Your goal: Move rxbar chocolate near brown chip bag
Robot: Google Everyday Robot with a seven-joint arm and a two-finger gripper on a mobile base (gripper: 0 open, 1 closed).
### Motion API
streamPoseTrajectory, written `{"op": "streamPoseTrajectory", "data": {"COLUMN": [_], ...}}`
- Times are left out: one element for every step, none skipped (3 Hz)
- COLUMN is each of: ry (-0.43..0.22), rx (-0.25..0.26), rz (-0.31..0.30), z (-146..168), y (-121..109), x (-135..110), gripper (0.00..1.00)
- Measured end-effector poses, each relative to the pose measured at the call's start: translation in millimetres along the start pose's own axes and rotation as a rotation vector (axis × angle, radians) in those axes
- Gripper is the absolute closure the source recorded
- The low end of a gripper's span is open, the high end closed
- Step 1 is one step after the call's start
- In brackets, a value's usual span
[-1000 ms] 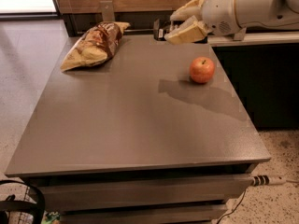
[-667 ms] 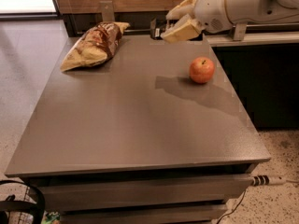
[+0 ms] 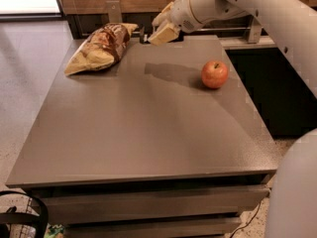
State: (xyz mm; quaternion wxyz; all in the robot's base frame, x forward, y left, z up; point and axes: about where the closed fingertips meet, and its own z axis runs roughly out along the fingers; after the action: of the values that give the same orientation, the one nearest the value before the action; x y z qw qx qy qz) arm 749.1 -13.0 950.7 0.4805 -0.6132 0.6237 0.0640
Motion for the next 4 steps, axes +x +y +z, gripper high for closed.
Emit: {"op": "streamPoseTrajectory", "data": {"ry": [0.024, 0.005, -0.015, -0.015], "rx": [-0.032, -0.071, -0.103, -0.109], "rz": [0.038, 0.076, 0.101, 0.103], "z": [39, 75, 105, 109], "y": [-1, 8, 19, 21], "x": [19, 26, 27, 28], "gripper": [1.00, 1.00, 1.00, 0.84]}}
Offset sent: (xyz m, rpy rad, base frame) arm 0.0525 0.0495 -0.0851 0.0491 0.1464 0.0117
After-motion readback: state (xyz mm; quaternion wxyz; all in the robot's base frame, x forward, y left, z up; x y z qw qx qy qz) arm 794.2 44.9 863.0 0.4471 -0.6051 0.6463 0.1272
